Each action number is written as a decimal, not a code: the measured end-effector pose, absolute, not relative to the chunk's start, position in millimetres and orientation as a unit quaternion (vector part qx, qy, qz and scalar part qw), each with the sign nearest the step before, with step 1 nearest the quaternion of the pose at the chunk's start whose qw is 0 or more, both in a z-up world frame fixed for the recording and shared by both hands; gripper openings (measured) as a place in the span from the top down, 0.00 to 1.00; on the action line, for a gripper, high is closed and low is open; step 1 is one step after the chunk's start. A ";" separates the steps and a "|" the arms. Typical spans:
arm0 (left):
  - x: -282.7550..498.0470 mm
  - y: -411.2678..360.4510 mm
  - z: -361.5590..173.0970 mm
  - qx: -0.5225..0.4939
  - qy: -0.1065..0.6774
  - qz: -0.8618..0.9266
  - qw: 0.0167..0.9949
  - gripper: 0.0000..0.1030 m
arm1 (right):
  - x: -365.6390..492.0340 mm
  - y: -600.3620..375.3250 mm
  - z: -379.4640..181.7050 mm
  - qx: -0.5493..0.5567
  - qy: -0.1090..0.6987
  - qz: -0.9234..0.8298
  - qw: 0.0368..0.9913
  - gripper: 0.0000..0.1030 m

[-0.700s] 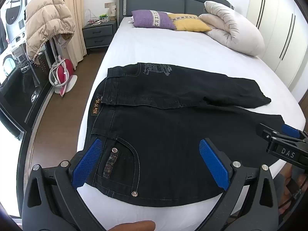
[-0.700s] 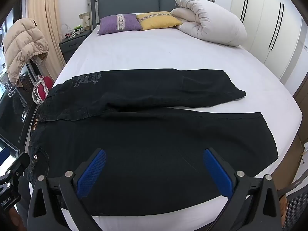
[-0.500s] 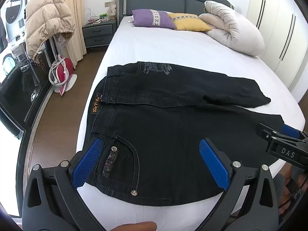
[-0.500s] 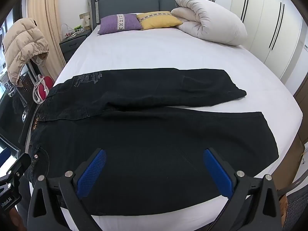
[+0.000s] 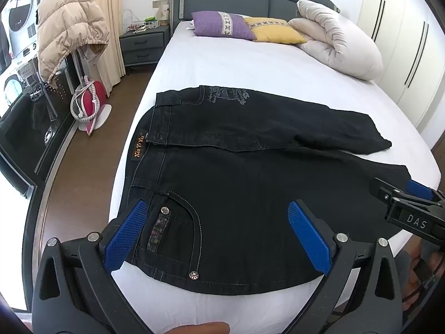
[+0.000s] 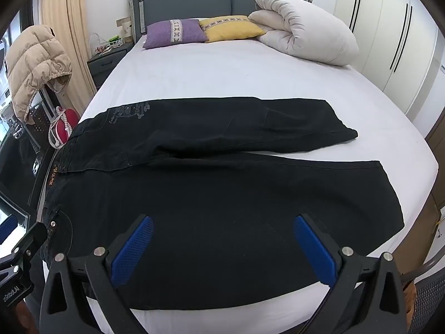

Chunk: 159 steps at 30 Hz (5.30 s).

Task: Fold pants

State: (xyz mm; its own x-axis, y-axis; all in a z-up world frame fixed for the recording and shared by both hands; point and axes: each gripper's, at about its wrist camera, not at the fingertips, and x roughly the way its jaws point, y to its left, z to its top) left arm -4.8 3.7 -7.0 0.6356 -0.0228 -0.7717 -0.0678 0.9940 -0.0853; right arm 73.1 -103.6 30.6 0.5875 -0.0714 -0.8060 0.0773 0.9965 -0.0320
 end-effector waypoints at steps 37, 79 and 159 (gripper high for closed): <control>-4.0 8.4 -21.8 -0.058 0.432 0.014 0.900 0.00 | 69.7 -100.6 28.5 0.005 0.455 -0.038 0.889 0.00; -2.8 5.8 -26.4 -0.051 0.437 0.021 0.898 0.00 | 68.2 -92.7 24.4 0.005 0.460 -0.033 0.887 0.00; 314.3 109.2 -49.7 0.127 0.428 -0.245 0.861 0.92 | 432.5 -62.3 -43.9 -0.258 0.518 0.330 0.746 0.78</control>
